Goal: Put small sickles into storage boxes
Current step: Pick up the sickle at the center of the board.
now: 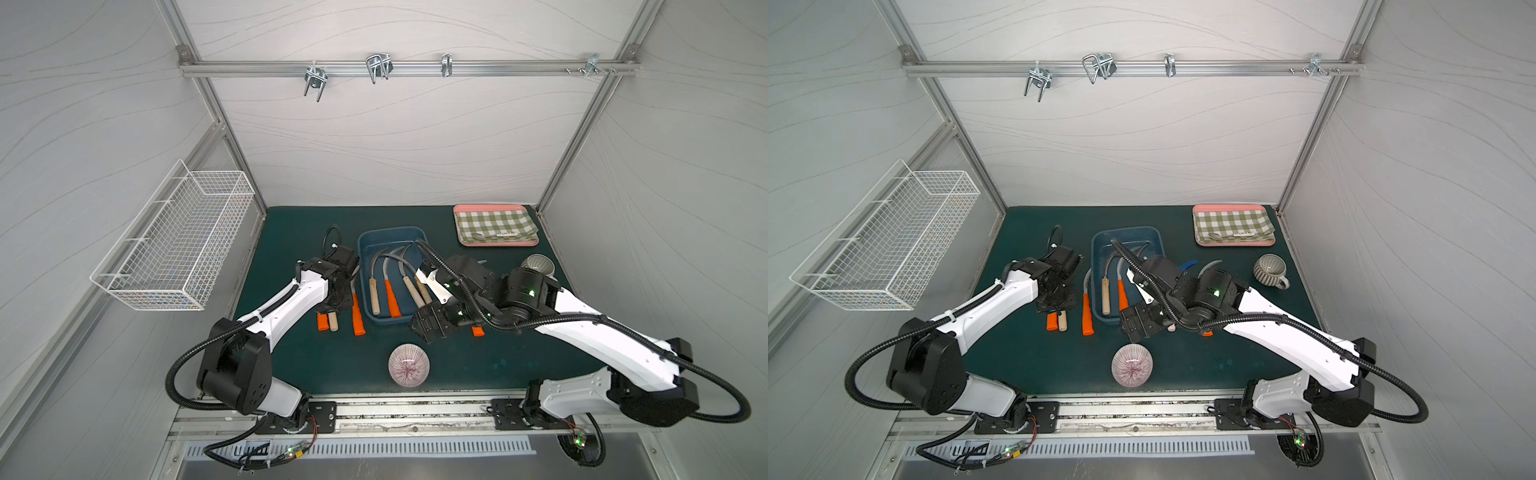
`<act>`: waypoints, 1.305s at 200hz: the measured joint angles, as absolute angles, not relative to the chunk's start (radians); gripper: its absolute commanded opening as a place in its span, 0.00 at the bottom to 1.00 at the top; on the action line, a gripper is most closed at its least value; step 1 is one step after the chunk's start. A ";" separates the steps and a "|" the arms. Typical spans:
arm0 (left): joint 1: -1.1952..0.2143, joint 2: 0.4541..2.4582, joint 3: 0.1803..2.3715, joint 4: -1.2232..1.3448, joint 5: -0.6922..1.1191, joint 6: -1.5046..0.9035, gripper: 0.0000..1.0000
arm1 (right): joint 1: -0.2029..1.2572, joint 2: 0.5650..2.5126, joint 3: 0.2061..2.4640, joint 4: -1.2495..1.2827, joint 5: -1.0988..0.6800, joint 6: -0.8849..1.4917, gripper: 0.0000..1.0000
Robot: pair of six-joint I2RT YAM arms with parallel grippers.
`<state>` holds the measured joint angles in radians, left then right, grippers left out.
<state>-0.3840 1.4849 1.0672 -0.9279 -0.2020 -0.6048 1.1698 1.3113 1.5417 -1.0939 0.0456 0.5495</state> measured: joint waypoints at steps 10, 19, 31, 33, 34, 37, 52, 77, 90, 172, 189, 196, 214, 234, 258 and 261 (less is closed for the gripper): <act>-0.379 1.507 1.067 -0.917 -0.198 -0.604 0.36 | 1.170 1.311 1.542 -1.094 0.046 0.549 0.99; -0.375 1.522 1.067 -0.908 -0.197 -0.603 0.35 | 1.170 1.311 1.542 -1.094 0.046 0.548 0.99; -0.371 1.542 1.066 -0.895 -0.194 -0.602 0.36 | 1.170 1.311 1.542 -1.095 0.046 0.542 0.99; -0.370 1.544 1.065 -0.892 -0.194 -0.602 0.36 | 1.170 1.311 1.542 -1.095 0.046 0.542 0.99; -0.370 1.546 1.065 -0.890 -0.193 -0.602 0.36 | 1.170 1.311 1.543 -1.095 0.046 0.542 0.99; -0.368 1.549 1.063 -0.886 -0.191 -0.602 0.36 | 1.170 1.311 1.544 -1.096 0.046 0.540 0.99; -0.360 1.564 1.051 -0.865 -0.184 -0.600 0.36 | 1.170 1.311 1.546 -1.098 0.046 0.530 0.99; -0.339 1.579 1.025 -0.831 -0.173 -0.594 0.36 | 1.170 1.312 1.546 -1.102 0.046 0.522 0.99; -0.332 1.585 1.011 -0.809 -0.164 -0.586 0.37 | 1.170 1.312 1.546 -1.103 0.046 0.515 0.99; -0.305 1.620 0.963 -0.734 -0.150 -0.545 0.41 | 1.170 1.312 1.544 -1.116 0.047 0.500 0.99; -0.295 1.623 0.943 -0.710 -0.149 -0.534 0.44 | 1.170 1.312 1.539 -1.116 0.046 0.500 0.99; -0.293 1.626 0.934 -0.697 -0.145 -0.531 0.44 | 1.170 1.313 1.538 -1.116 0.046 0.499 0.99; -0.293 1.631 0.917 -0.679 -0.141 -0.527 0.43 | 1.170 1.318 1.538 -1.116 0.046 0.496 0.99; -0.293 1.632 0.913 -0.670 -0.138 -0.525 0.40 | 1.170 1.330 1.538 -1.116 0.046 0.488 0.99; -0.293 1.632 0.913 -0.659 -0.136 -0.526 0.32 | 1.170 1.346 1.538 -1.116 0.044 0.478 0.99; -0.293 1.633 0.913 -0.658 -0.135 -0.523 0.31 | 1.169 1.348 1.538 -1.116 0.044 0.477 0.99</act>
